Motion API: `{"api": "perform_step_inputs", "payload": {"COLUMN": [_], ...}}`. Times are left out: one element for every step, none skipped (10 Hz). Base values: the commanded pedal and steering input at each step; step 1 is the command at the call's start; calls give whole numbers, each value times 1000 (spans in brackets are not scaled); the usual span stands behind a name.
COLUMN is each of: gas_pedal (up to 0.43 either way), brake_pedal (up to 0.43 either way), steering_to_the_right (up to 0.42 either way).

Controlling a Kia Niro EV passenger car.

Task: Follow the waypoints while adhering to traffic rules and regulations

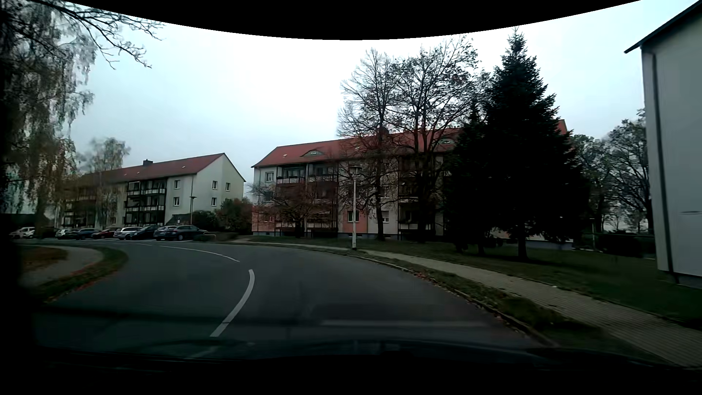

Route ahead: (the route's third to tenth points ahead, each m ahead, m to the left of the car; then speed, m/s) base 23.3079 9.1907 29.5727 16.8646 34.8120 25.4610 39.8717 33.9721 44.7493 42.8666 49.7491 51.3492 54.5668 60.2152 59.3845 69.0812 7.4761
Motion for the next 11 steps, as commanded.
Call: {"api": "perform_step_inputs", "payload": {"gas_pedal": [130, 130, 130, 130, 130, 130, 130, 130, 130, 130, 130], "brake_pedal": [0, 0, 0, 0, 0, 0, 0, 0, 0, 0, 0], "steering_to_the_right": [-110, -114, -118, -124, -127, -130, -135, -138, -143, -146, -151]}}
